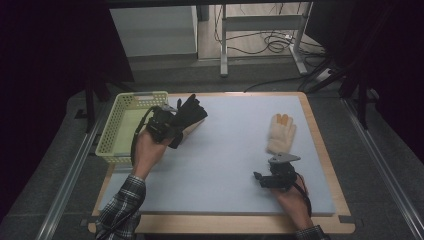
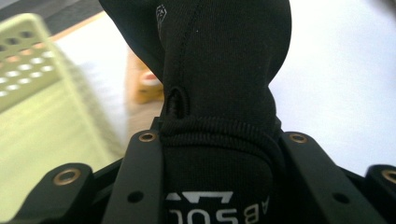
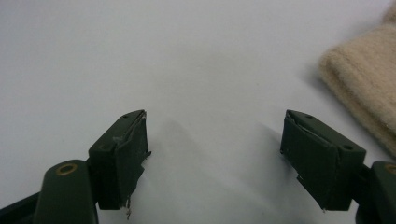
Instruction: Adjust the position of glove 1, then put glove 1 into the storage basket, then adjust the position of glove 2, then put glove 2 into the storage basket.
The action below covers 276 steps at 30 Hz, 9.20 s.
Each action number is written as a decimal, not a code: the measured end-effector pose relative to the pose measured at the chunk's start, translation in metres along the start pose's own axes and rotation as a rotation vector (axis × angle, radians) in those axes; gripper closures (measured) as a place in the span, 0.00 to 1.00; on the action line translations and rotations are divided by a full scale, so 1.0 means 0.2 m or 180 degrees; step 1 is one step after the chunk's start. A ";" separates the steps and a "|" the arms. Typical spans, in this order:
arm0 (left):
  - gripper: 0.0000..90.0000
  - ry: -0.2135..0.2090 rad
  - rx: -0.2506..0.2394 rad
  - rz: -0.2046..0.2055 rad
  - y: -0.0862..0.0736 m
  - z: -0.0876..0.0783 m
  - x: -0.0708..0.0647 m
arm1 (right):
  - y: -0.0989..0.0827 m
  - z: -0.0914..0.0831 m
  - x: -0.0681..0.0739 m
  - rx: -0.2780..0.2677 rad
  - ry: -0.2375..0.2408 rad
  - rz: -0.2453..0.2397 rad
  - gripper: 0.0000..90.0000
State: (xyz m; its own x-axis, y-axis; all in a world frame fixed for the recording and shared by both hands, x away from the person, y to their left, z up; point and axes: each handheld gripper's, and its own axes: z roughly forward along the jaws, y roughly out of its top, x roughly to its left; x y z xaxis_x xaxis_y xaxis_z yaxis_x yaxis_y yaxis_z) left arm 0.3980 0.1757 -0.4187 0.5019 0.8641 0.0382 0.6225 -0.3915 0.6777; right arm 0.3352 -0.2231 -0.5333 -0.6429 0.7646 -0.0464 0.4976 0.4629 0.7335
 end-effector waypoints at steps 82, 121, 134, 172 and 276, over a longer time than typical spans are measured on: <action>0.02 0.0154 -0.0092 -0.0927 -0.38 -0.05 0.75 | 0.00 0.00 0.00 -0.0007 -0.0005 -0.0003 0.25; 0.00 -0.0688 -0.0666 0.0306 -0.50 -0.13 -0.12 | 0.00 0.00 0.00 0.0005 -0.0017 0.0003 0.25; 0.00 -0.0746 -0.0354 0.0326 -0.72 0.12 -0.27 | 0.00 0.00 0.00 0.0007 -0.0016 0.0002 0.24; 0.01 -0.0615 -0.0084 0.0303 -0.77 0.19 -0.25 | 0.11 -0.15 -0.16 -0.0058 -0.0042 0.0148 0.37; 0.01 -0.0616 -0.0087 0.0302 -0.77 0.19 -0.25 | 0.30 0.01 0.16 0.0130 0.0661 -0.0230 0.88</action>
State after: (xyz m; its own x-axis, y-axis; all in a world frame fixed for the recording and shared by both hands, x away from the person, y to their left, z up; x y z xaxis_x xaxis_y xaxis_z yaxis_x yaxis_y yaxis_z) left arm 0.2998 0.1804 -0.5520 0.6650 0.7459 -0.0370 0.5516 -0.4572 0.6976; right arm 0.3458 -0.1705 -0.4930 -0.7818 0.6219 0.0458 0.4663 0.5343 0.7050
